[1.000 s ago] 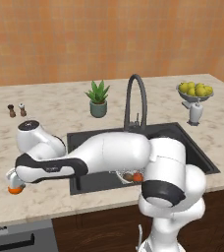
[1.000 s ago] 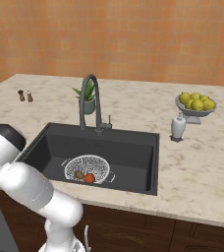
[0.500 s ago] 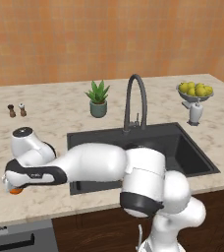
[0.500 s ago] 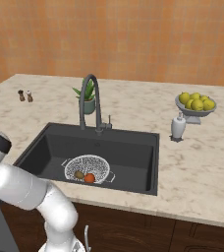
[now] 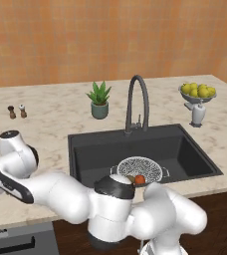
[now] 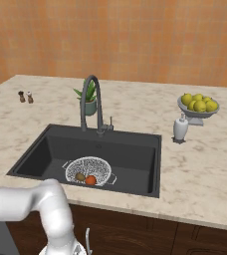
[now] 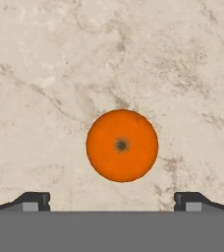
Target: Put the colander in the sink, put the orange, orange, kiwi in the colander, and turn on the sink faucet and pour water over the colander.
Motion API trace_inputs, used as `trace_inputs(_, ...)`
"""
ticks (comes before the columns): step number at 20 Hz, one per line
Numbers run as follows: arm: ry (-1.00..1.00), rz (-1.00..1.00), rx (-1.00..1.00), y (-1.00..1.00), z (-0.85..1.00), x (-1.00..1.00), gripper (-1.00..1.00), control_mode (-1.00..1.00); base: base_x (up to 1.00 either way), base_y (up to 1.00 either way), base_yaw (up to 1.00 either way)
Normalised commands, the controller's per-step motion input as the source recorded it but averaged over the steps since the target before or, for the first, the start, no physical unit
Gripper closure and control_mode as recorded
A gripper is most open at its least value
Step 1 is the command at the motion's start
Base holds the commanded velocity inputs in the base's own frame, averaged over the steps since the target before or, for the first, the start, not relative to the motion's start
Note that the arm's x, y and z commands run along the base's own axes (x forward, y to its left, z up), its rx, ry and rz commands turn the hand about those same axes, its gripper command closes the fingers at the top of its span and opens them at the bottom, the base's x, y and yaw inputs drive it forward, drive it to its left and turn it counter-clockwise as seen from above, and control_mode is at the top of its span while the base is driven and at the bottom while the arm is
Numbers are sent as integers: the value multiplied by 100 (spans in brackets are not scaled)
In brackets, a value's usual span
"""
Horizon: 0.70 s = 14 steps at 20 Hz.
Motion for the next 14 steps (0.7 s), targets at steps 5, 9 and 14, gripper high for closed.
trace_inputs(5,1,0,0,3,-27,0,-100,-100,0,0,0)
trace_inputs(9,0,0,0,0,-26,5,-100,-100,0,0,0)
trace_inputs(14,0,0,0,0,-19,5,-100,-100,0,0,0)
